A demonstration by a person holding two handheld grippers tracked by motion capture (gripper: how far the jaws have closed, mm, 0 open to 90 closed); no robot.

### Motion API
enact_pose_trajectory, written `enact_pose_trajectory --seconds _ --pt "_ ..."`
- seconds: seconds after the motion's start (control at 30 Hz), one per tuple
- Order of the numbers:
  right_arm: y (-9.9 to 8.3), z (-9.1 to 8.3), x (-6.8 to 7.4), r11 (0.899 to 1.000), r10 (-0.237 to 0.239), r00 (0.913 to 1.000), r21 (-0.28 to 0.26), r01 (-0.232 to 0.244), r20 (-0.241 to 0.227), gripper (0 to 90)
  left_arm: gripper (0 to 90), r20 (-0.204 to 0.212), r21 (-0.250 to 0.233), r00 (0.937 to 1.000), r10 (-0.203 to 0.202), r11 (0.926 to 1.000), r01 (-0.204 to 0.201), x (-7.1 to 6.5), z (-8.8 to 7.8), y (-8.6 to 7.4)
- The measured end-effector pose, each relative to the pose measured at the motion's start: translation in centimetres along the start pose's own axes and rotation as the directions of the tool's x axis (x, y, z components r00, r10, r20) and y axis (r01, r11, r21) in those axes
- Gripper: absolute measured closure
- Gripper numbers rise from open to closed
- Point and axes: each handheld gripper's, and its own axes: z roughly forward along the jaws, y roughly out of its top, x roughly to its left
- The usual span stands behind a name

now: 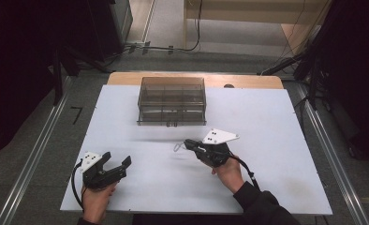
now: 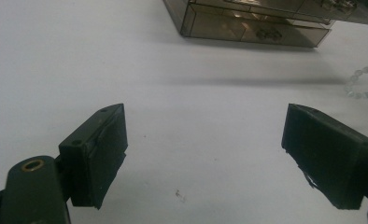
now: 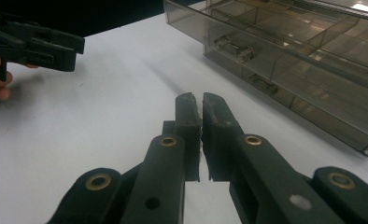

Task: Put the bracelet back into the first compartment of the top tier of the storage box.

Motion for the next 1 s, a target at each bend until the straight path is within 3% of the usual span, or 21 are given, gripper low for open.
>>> enact_pose_trajectory --seconds 0.37,0.7,1.0 --pt "0.9 2.1 0.3 1.000 0.002 0.9999 -0.005 -0.002 -0.012 82.8 14.5 0.003 -0.003 1.0000 -0.002 1.0000 0.002 0.0 0.0 0.0" --pt "0.8 3.2 -0.1 1.000 0.018 0.9998 0.009 -0.018 -0.002 82.8 14.5 0.004 -0.003 1.0000 -0.001 1.0000 0.001 0.0 0.0 0.0" --pt "2.0 4.0 0.3 1.000 0.005 1.0000 -0.002 -0.005 -0.008 82.8 14.6 0.006 -0.002 1.0000 -0.001 1.0000 0.001 0.1 0.0 0.0"
